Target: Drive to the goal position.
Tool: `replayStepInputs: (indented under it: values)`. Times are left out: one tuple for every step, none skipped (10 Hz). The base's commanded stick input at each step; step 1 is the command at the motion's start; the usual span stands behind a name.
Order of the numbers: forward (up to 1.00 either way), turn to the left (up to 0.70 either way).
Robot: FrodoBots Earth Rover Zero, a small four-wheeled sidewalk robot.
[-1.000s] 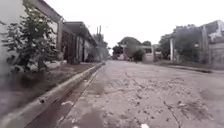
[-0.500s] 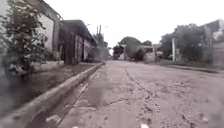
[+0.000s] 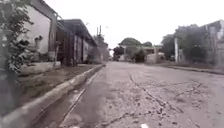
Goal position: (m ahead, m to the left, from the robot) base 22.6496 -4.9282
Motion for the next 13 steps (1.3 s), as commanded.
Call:
replayStepInputs:
  values:
    - [0.85, 0.00]
    - [0.85, 0.00]
    - [0.85, 0.00]
    - [0.85, 0.00]
    - [0.85, 0.00]
    - [0.85, 0.00]
    - [0.85, -0.04]
    - [0.85, -0.21]
    - [0.85, 0.00]
    - [0.85, 0.00]
    - [0.85, 0.00]
    - [0.85, 0.00]
    - [0.85, 0.00]
